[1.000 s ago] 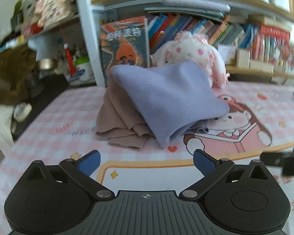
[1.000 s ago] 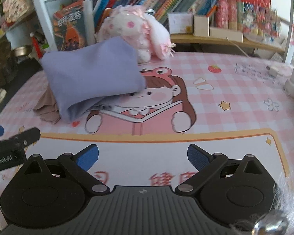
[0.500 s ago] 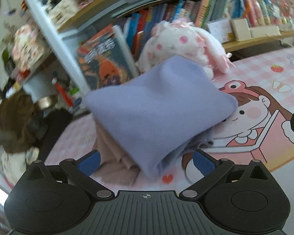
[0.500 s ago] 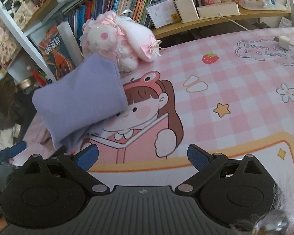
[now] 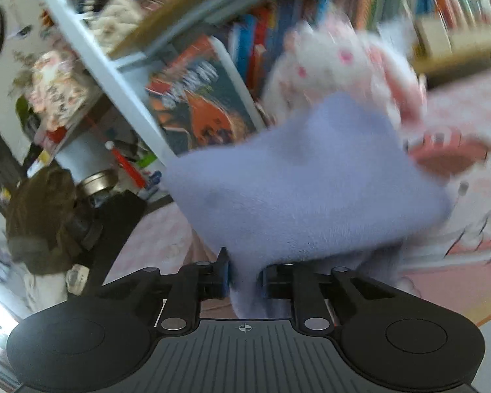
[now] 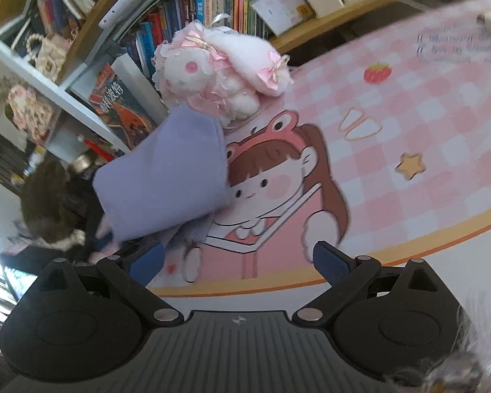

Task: Fold clothes
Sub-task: 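Move both tools toward the sweater and close on its lavender edge, then lift the sweater with the left tool while the right tool holds the pink hem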

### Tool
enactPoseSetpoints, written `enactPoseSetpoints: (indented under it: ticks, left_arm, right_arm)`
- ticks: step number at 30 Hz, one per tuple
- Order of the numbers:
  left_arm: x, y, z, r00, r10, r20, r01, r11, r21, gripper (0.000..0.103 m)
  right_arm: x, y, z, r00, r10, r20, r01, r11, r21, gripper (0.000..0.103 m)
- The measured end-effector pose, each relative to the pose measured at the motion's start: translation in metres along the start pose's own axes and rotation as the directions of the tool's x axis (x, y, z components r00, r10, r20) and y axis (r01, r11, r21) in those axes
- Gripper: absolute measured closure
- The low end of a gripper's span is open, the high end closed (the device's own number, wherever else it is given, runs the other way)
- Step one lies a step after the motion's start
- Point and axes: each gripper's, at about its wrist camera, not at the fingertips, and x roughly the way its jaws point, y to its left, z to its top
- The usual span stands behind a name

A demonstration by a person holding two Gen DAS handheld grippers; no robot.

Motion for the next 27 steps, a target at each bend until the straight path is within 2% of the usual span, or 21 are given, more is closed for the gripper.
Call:
enactPoseSetpoints:
  ticks: [3, 6, 10, 13, 16, 17, 18, 19, 20, 21, 23, 24, 26, 27]
  left_arm:
    - [-0.035, 0.009, 0.008, 0.995, -0.063, 0.072, 0.064, 0.998, -0.019, 0.089]
    - [-0.068, 0.017, 0.013, 0.987, -0.111, 0.119, 0.114, 0.993, -0.013, 0.089]
    - [-0.095, 0.023, 0.013, 0.98, -0.152, 0.129, 0.155, 0.988, -0.013, 0.089]
    - [-0.108, 0.024, 0.01, 0.977, -0.17, 0.127, 0.172, 0.985, -0.007, 0.089]
    - [-0.12, 0.028, 0.007, 0.979, -0.153, 0.131, 0.155, 0.988, -0.007, 0.089]
    - [-0.124, 0.03, 0.006, 0.981, -0.143, 0.134, 0.145, 0.989, -0.006, 0.089]
    - [-0.128, 0.033, 0.006, 0.981, -0.138, 0.138, 0.141, 0.99, -0.011, 0.089]
    - [-0.131, 0.037, 0.007, 0.98, -0.136, 0.142, 0.14, 0.99, -0.018, 0.089]
    - [-0.135, 0.039, 0.009, 0.979, -0.139, 0.15, 0.143, 0.989, -0.019, 0.089]
    - [-0.141, 0.041, 0.012, 0.976, -0.143, 0.163, 0.147, 0.989, -0.013, 0.089]
    - [-0.157, 0.043, 0.021, 0.962, -0.165, 0.217, 0.169, 0.986, 0.001, 0.089]
    - [-0.167, 0.043, 0.028, 0.947, -0.188, 0.259, 0.193, 0.981, 0.007, 0.09]
    - [-0.189, 0.044, 0.042, 0.906, -0.237, 0.35, 0.244, 0.97, 0.025, 0.09]
    - [-0.2, 0.046, 0.05, 0.879, -0.262, 0.399, 0.272, 0.962, 0.032, 0.09]
  right_arm:
    - [0.012, 0.001, 0.003, 0.997, 0.078, -0.029, -0.076, 0.994, 0.08, 0.005]
    - [0.026, 0.001, 0.002, 0.982, 0.182, -0.055, -0.169, 0.968, 0.184, 0.005]
    - [0.042, -0.002, -0.004, 0.952, 0.292, -0.09, -0.249, 0.911, 0.328, 0.005]
    - [0.053, -0.007, -0.013, 0.92, 0.37, -0.127, -0.28, 0.849, 0.449, 0.008]
    - [0.06, -0.012, -0.022, 0.883, 0.45, -0.131, -0.309, 0.77, 0.558, 0.033]
    - [0.059, -0.013, -0.024, 0.877, 0.463, -0.131, -0.312, 0.754, 0.578, 0.053]
    - [0.056, -0.012, -0.024, 0.874, 0.467, -0.134, -0.315, 0.754, 0.576, 0.076]
    - [0.051, -0.01, -0.023, 0.871, 0.471, -0.136, -0.326, 0.763, 0.558, 0.087]
    - [0.044, -0.009, -0.019, 0.87, 0.477, -0.12, -0.349, 0.771, 0.533, 0.094]
    - [0.035, -0.007, -0.015, 0.869, 0.485, -0.1, -0.375, 0.776, 0.507, 0.095]
    - [0.009, -0.003, -0.001, 0.866, 0.5, -0.025, -0.437, 0.78, 0.448, 0.095]
    - [-0.008, -0.001, 0.01, 0.854, 0.52, 0.032, -0.483, 0.767, 0.423, 0.096]
    - [-0.047, 0.004, 0.036, 0.811, 0.565, 0.152, -0.578, 0.734, 0.358, 0.096]
    - [-0.066, 0.01, 0.05, 0.797, 0.572, 0.193, -0.603, 0.733, 0.316, 0.096]
